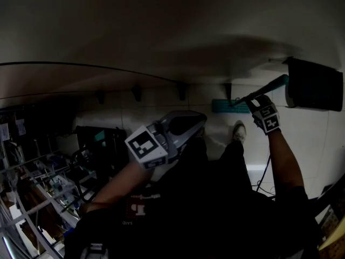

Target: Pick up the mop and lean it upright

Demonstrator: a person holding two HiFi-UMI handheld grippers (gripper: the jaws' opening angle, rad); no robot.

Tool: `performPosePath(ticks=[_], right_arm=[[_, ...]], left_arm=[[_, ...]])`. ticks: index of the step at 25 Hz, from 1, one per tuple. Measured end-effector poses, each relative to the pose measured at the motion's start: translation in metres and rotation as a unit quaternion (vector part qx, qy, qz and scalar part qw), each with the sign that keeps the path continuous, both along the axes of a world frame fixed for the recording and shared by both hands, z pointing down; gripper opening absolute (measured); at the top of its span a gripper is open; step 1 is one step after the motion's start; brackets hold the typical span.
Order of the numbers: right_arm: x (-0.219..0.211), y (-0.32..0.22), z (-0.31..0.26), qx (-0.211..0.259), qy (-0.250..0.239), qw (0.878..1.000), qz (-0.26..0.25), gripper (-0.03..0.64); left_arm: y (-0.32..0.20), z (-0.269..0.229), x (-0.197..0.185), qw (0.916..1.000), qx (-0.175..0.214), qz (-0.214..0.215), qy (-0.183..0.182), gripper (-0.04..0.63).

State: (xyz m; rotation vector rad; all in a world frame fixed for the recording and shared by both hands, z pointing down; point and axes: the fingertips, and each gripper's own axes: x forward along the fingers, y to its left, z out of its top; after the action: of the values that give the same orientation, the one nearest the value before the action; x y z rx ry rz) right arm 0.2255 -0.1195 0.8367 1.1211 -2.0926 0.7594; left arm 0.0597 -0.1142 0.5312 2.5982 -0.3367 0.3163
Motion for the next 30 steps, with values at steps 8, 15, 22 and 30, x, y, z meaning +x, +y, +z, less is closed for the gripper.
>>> performPosePath(ticks=[8,15,22,30], right_arm=[[0.016,-0.021,0.000,-0.004,-0.030,0.999,0.037,0.140],[0.029,-0.022,0.013,-0.005,-0.066,0.996,0.062,0.148],[0.040,-0.018,0.016,-0.015,-0.038,0.995,0.093,0.228],[0.040,0.025,-0.027,-0.015,-0.016,0.993,0.116,0.272]], left_arm=[[0.000,-0.004,0.001,0.9999,-0.001,0.001,0.010,-0.002],[0.002,0.004,0.000,1.0000,0.001,0.001,-0.006,-0.002],[0.001,-0.009,0.005,0.9999,0.005,-0.001,0.015,-0.002],[0.001,-0.042,0.001,0.9991,0.029,-0.005,0.031,-0.002]])
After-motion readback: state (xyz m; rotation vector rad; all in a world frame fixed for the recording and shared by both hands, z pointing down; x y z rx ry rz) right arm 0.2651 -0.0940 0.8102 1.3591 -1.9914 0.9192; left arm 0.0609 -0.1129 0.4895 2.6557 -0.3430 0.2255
